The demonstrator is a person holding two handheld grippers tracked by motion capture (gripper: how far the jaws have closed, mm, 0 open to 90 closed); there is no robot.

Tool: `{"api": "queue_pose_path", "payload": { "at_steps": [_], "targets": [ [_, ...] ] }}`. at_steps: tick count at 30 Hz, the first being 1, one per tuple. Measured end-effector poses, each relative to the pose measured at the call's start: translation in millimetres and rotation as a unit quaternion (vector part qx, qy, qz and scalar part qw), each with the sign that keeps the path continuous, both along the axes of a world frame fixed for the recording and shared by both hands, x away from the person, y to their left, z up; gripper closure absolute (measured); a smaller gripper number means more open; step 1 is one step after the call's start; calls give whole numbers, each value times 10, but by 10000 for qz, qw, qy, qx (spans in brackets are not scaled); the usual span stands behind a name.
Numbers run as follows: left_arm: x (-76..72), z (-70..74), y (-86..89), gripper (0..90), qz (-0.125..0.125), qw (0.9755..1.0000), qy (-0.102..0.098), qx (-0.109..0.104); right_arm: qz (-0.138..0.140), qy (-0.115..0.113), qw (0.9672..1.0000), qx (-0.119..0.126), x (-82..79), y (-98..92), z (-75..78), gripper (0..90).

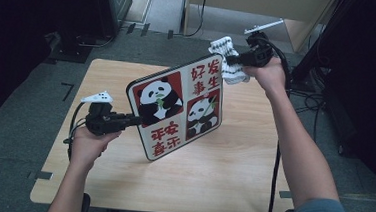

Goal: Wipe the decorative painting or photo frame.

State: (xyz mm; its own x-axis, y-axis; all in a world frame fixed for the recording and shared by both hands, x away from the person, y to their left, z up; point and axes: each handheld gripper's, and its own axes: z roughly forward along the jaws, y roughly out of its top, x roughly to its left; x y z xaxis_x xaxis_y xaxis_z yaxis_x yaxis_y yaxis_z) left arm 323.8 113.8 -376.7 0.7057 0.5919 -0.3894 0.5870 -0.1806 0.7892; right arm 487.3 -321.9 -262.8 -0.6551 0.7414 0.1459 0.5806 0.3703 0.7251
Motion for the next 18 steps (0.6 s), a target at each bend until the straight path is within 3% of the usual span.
{"api": "queue_pose_path", "payload": {
  "at_steps": [18],
  "targets": [
    [6,-9,-2,768,0,10000,-13,-18,101,37,9999,-90,-52,-26,-159,824]
  ]
}}
